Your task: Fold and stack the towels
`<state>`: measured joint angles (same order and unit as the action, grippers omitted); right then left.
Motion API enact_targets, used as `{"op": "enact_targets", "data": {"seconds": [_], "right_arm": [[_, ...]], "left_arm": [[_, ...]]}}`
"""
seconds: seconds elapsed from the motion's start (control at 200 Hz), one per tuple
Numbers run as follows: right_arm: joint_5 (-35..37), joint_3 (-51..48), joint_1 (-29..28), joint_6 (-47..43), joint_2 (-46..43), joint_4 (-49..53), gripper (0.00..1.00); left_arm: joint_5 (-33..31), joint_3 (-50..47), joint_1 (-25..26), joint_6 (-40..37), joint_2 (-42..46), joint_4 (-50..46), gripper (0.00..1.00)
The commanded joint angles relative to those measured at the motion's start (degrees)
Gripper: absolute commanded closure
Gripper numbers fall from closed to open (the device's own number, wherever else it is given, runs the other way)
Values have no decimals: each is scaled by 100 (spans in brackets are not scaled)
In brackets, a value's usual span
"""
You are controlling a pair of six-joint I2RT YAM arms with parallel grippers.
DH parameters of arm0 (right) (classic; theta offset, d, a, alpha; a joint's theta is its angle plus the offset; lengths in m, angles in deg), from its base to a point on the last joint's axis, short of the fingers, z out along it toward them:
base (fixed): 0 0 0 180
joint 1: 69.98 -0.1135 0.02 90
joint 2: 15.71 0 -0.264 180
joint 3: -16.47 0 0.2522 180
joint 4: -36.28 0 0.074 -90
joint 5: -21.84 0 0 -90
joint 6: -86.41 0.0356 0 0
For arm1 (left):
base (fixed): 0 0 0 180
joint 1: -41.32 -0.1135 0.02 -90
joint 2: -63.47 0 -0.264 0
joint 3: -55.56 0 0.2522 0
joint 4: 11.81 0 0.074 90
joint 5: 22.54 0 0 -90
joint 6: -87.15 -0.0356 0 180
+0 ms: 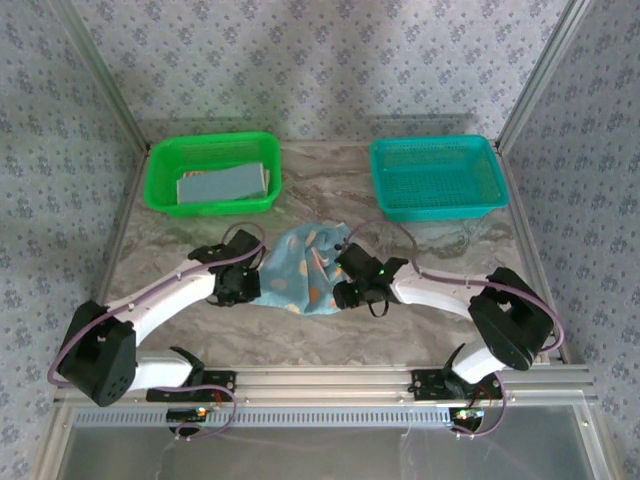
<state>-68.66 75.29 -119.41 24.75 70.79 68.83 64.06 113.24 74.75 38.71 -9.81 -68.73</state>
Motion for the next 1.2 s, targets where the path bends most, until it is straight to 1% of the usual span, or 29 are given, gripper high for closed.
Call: {"op": "enact_targets", "data": {"seconds": [0.0, 0.085, 0.13, 0.17, 0.425, 0.5, 0.665, 0.685, 0.705, 0.73, 0.755, 0.79, 0.81, 0.989, 1.064, 1.194], "right_arm": [[21, -186, -191, 375, -141, -323, 60], [34, -280, -258, 455, -75, -457, 62], [33, -298, -300, 466, -41, -529, 68], [48, -282, -327, 470, 0, -549, 70], [49, -296, -466, 479, 283, -629, 69], [67, -311, -503, 478, 325, -593, 67], [101, -390, -547, 504, 354, -586, 67], [98, -396, -542, 509, 365, -590, 69], [95, -403, -543, 512, 364, -593, 74], [87, -401, -546, 514, 367, -583, 83], [89, -399, -551, 515, 355, -578, 90], [115, -377, -561, 522, 326, -547, 97], [144, -362, -570, 524, 287, -522, 100], [402, -40, -489, 489, -401, 123, 100], [566, 210, -300, 393, -765, 391, 100], [593, 718, 202, 12, -1368, 603, 100]], "left_arm": [[139, 57, -3, -142, -11, -196, 100], [237, 30, -3, -149, -28, -133, 100], [273, 9, -1, -149, -45, -99, 100], [289, 0, 3, -154, -55, -79, 100], [326, -27, 6, -143, -57, -70, 100], [331, -36, 6, -123, -55, -61, 100], [340, -46, 9, -101, -41, -35, 100], [340, -50, 8, -100, -48, -27, 100], [346, -53, 7, -99, -55, -25, 100], [349, -50, 6, -89, -49, -26, 100], [350, -42, 6, -92, -55, -26, 100], [357, -26, 6, -87, -45, -33, 100], [366, -9, 6, -89, -45, -38, 100], [409, 454, -12, -27, 134, -308, 100], [465, 857, -47, -10, 231, -456, 100], [553, 1723, -241, -58, 348, -670, 100]]}}
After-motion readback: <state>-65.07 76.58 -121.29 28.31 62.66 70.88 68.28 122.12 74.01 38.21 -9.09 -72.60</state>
